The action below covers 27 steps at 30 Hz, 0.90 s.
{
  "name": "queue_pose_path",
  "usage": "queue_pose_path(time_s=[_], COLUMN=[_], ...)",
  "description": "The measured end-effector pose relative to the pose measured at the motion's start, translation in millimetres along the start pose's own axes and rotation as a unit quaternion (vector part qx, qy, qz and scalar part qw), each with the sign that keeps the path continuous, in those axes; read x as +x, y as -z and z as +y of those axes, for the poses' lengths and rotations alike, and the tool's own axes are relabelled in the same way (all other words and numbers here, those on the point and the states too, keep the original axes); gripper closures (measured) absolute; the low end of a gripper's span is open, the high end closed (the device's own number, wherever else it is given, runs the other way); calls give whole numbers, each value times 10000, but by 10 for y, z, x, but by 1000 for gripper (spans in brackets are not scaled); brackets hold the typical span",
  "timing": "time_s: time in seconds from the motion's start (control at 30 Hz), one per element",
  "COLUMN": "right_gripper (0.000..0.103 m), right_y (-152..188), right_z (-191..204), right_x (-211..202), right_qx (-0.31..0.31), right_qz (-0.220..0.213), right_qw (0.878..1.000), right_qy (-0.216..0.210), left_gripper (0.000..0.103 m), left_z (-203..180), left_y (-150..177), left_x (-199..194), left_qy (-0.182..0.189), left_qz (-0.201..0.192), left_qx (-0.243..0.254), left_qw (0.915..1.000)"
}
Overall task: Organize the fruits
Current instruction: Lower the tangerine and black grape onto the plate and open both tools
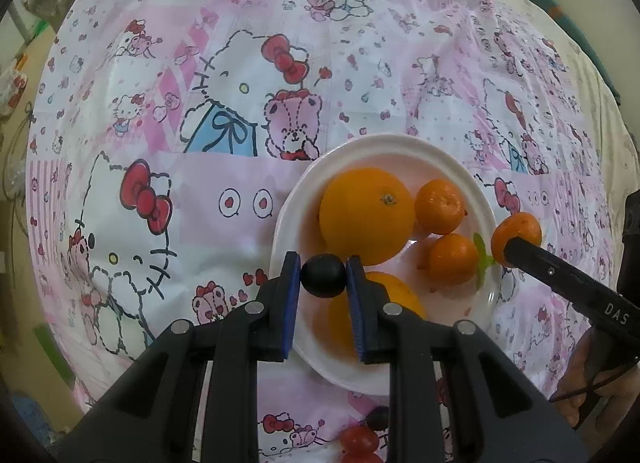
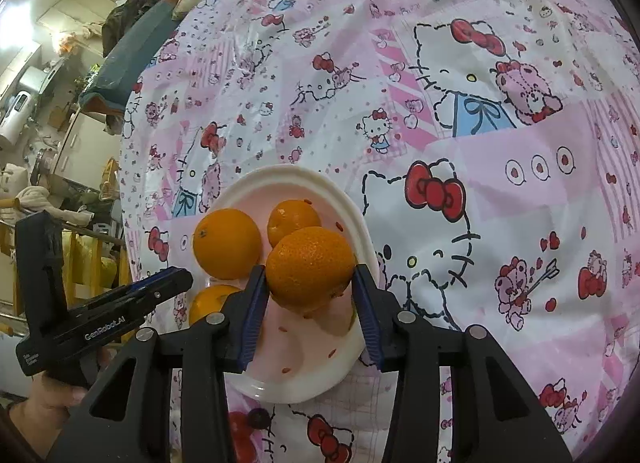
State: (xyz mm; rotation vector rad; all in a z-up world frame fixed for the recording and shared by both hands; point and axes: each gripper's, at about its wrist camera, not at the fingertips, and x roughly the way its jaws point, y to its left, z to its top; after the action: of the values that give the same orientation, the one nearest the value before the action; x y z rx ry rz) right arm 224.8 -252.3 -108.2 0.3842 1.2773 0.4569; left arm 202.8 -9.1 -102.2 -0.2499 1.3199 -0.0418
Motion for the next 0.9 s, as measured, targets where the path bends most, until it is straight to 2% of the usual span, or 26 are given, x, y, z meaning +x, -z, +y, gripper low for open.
queue_pose_path(time_s=[0.27,0.33,0.4,0.43,0.5,0.57,0.73,0.9], right_gripper=[56,56,54,52,38,37,37,36], right_y=[-46,-44,-37,-34,-36,-40,-52,-59], right_z=[-48,-53,-45,-35,-12,23,69,88], right_x=[122,140,137,130,100,55,-21,-113], right_qx=[48,57,47,20,-28,-117,-187,-211], right_qz=[53,66,67,56,-31,-126,-211,-322], right_qw=[9999,9999,9999,9999,9999,9997,9994,9990], right_qy=[96,115,130,152,148,193,189,231], left_gripper=[80,67,59,55,54,50,31,25], left_z=[-60,-79,-107,-113,-114,-112,-163,-222], left_y=[19,15,9,4,2,3,19,57], left_x=[35,10,-6,-9,-18,-32,-122,-181], left_qy=[11,24,-40,-73,-87,-99,-179,-259], left_qz=[108,7,-62,-76,-103,-119,-319,-455], left_qx=[18,20,89,110,102,94,247,441], left_qw=[9999,10000,9999,9999,9999,9998,9990,9977])
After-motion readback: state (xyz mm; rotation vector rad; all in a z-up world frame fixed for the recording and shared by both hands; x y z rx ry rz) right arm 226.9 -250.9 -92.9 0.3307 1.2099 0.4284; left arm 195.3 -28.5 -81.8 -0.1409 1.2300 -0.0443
